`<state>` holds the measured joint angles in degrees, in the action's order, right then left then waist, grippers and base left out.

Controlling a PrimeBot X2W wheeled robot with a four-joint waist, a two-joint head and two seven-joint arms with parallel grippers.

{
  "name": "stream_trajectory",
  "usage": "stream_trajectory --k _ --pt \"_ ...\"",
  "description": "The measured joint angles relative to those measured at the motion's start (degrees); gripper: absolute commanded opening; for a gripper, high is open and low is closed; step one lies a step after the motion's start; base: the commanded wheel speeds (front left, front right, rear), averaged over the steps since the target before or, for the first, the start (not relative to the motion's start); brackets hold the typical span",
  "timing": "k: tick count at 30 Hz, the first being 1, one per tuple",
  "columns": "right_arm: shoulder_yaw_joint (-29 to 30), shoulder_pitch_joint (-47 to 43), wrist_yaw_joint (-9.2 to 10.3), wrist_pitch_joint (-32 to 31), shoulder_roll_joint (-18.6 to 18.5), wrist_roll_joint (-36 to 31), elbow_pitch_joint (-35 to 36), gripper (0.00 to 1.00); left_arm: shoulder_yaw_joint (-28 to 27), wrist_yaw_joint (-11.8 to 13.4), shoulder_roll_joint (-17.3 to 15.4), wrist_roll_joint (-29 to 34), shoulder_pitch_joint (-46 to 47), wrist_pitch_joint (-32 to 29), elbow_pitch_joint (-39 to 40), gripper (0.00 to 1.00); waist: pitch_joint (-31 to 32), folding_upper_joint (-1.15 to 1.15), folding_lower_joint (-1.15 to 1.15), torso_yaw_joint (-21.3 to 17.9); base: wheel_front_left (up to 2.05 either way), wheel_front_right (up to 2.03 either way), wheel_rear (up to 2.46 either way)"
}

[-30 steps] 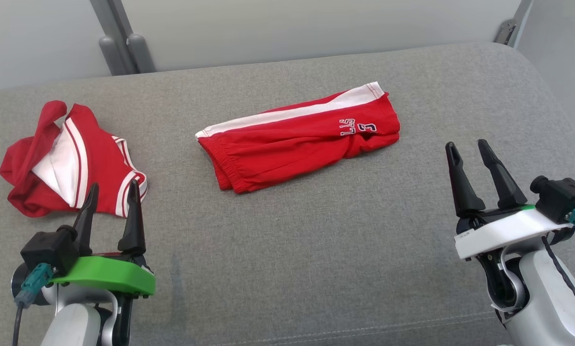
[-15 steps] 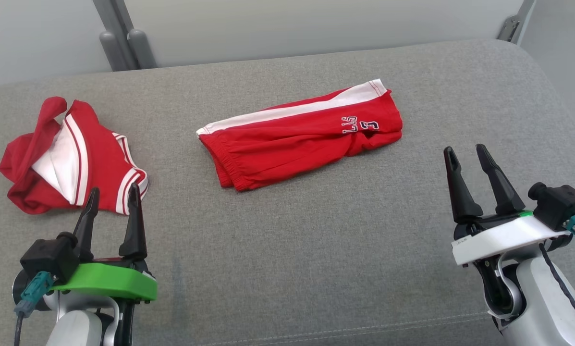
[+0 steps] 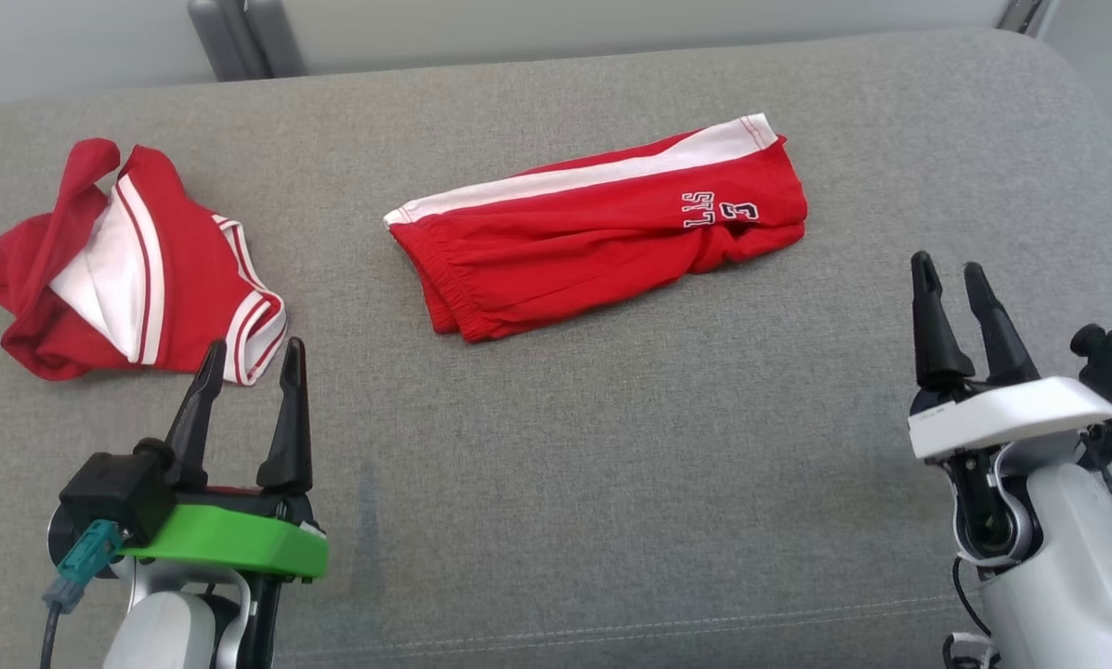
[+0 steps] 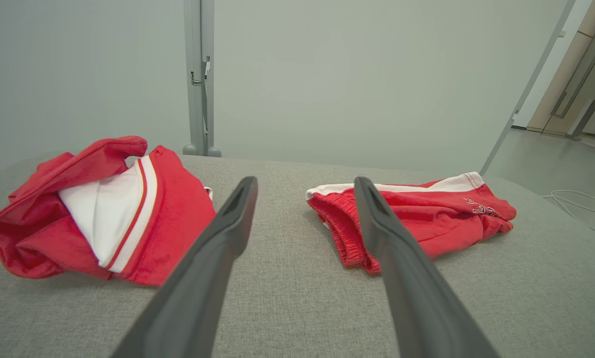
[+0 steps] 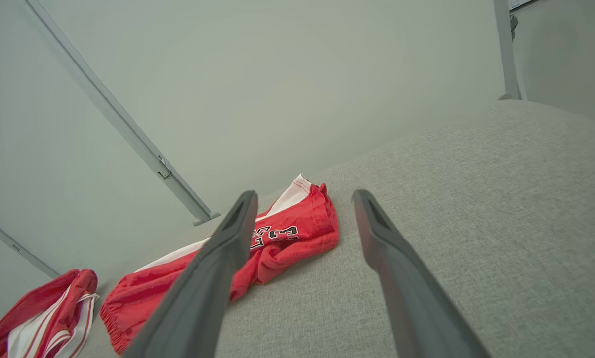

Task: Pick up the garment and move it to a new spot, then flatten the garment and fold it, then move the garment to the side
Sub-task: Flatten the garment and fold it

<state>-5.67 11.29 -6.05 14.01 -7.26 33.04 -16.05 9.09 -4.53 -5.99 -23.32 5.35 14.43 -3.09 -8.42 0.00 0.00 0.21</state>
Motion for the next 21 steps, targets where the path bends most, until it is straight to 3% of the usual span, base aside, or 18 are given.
stream_trajectory --k 10,14,21 --pt "3.81 10.89 0.19 -7.65 -2.47 4.33 -8.23 1.0 0.94 -1.09 0.15 0.34 1.77 0.0 1.26 1.0 -5.08 0.0 0.0 3.18 0.0 0.0 0.0" --pt "4.97 16.01 1.26 -10.79 -4.64 4.79 -11.35 1.0 1.58 -1.29 0.93 0.34 3.52 0.0 1.44 1.0 -7.07 0.0 0.0 4.95 0.0 0.0 0.0" --pt "3.49 22.75 1.88 -16.35 -6.26 4.71 -16.88 1.0 1.75 -1.77 1.38 0.34 4.85 0.0 1.09 1.0 -9.98 0.0 0.0 8.32 0.0 0.0 0.0"
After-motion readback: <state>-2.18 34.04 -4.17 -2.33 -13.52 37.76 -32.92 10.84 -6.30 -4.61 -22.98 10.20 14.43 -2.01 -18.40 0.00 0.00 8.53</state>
